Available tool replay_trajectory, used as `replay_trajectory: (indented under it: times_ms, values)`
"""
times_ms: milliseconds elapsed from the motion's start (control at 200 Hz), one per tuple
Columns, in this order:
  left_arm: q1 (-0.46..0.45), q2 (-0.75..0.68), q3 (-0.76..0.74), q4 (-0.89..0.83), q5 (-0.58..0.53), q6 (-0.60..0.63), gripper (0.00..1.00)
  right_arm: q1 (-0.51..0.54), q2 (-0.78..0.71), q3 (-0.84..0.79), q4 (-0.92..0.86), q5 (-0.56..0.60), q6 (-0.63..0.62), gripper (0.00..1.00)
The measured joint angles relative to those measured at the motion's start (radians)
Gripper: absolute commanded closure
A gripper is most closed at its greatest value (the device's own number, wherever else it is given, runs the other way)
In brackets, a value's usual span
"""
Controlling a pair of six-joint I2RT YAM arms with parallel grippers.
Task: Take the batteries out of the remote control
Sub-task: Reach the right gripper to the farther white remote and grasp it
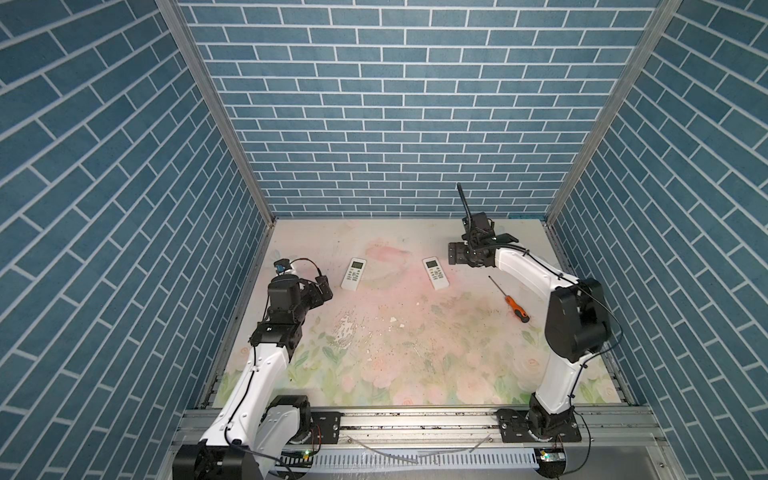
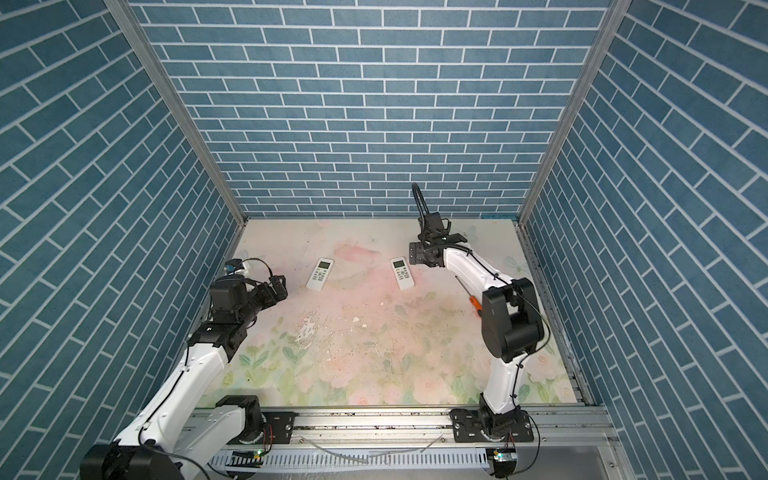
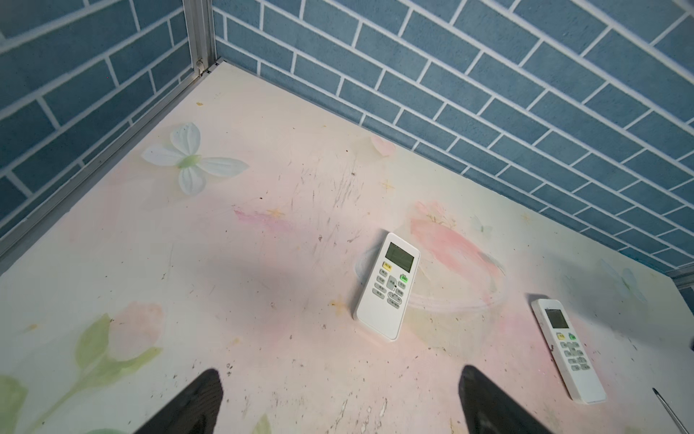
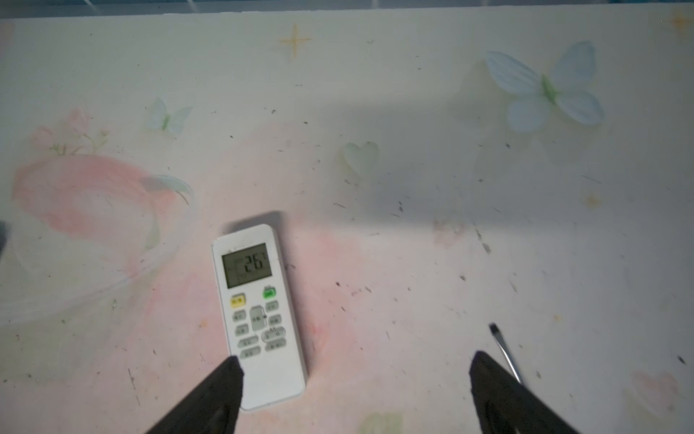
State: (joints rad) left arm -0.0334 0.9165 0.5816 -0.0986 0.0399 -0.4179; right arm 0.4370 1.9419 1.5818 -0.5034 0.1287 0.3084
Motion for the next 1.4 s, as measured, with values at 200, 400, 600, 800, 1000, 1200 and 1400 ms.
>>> replay_trajectory:
  times_ms: [200,400,600,800,1000,1200,1400]
  values:
    - [-0.006,0.003,-0.005,-0.012,0.014,-0.01,0.0,0.028,0.228,0.235,-0.097,-0.037,-0.051,0.12]
    - [-0.009,0.016,-0.018,-0.012,0.026,-0.018,0.0,0.063,0.334,0.283,-0.155,-0.067,-0.082,0.12]
    - [-0.011,0.016,-0.019,-0.009,0.035,-0.023,0.0,0.093,0.337,0.283,-0.156,-0.092,-0.082,0.1]
    - [-0.012,0.015,-0.026,-0.009,0.047,-0.037,0.0,0.113,0.335,0.26,-0.132,-0.111,-0.079,0.1]
    - [-0.02,0.011,-0.039,-0.009,0.052,-0.05,0.0,0.12,0.294,0.175,-0.087,-0.125,-0.078,0.09]
    - [-0.026,-0.002,-0.039,-0.01,0.052,-0.06,0.0,0.124,0.266,0.126,-0.091,-0.133,-0.093,0.06]
    - [-0.032,-0.003,-0.039,-0.01,0.052,-0.064,0.0,0.124,0.266,0.126,-0.109,-0.133,-0.135,0.07]
